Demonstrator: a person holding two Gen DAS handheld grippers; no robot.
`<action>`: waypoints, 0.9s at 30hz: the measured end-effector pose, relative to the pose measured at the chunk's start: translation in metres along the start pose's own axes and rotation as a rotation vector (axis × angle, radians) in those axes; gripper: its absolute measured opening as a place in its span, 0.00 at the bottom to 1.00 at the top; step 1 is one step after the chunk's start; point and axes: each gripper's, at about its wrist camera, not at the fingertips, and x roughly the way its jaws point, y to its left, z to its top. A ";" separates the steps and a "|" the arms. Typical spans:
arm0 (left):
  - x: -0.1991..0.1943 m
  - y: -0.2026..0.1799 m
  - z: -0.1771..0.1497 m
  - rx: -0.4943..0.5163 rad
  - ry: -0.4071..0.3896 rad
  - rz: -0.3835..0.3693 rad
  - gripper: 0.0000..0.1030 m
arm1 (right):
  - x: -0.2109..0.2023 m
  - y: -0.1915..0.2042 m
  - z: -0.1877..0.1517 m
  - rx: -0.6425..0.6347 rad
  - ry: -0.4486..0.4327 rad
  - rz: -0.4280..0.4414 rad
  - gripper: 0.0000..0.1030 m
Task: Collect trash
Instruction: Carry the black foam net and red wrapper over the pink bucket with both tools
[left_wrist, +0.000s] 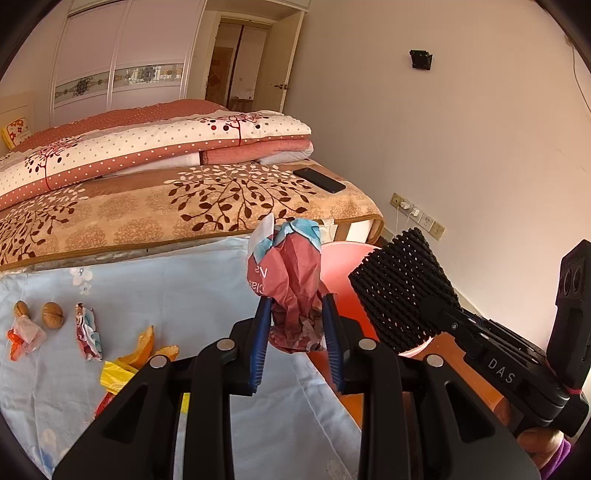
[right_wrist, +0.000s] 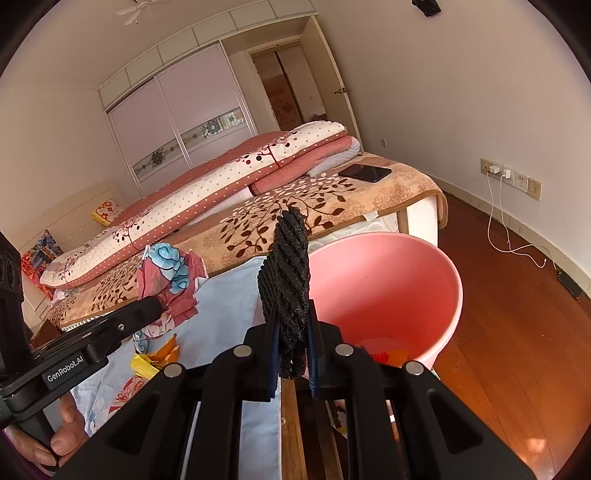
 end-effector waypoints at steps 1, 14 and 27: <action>0.004 -0.003 0.000 0.005 0.006 -0.005 0.27 | 0.001 -0.003 0.000 0.002 -0.001 -0.008 0.11; 0.055 -0.031 -0.001 0.052 0.086 -0.038 0.27 | 0.015 -0.037 -0.002 0.026 -0.009 -0.112 0.11; 0.093 -0.044 -0.005 0.054 0.168 -0.067 0.30 | 0.029 -0.059 -0.001 0.070 -0.003 -0.151 0.12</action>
